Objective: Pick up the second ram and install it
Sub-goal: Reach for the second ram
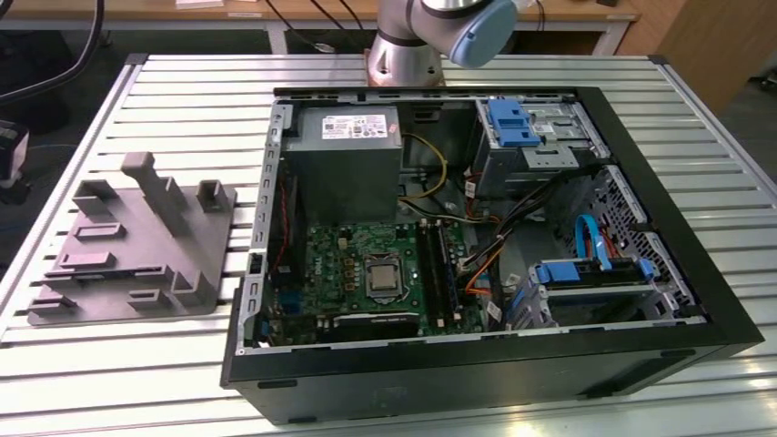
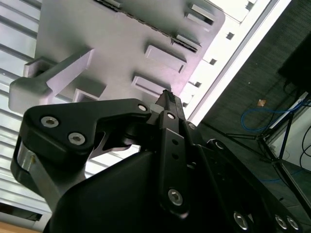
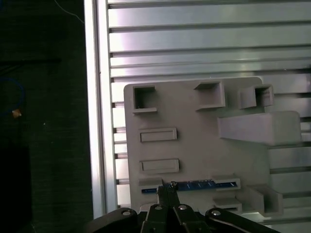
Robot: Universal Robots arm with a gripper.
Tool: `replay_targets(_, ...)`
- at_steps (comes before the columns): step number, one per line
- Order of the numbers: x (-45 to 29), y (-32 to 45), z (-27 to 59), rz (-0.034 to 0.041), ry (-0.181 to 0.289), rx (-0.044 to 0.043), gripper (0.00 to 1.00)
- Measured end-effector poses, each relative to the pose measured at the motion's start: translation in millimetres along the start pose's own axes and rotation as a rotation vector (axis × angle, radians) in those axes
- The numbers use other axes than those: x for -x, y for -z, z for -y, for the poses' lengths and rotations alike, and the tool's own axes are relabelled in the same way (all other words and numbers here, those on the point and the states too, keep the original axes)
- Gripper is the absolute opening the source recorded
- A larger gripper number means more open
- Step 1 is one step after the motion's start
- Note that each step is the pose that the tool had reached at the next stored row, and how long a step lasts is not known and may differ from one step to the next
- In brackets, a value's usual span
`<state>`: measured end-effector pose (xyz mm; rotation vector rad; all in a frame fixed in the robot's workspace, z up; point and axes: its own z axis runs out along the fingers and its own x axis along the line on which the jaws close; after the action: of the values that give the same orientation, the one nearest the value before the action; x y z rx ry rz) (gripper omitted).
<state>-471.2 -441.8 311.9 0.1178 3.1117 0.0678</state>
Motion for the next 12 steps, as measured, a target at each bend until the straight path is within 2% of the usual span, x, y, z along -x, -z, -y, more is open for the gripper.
replay_targets(12,-7.9,-10.2,2.6,-0.0001,0.000,-0.0001,0.10)
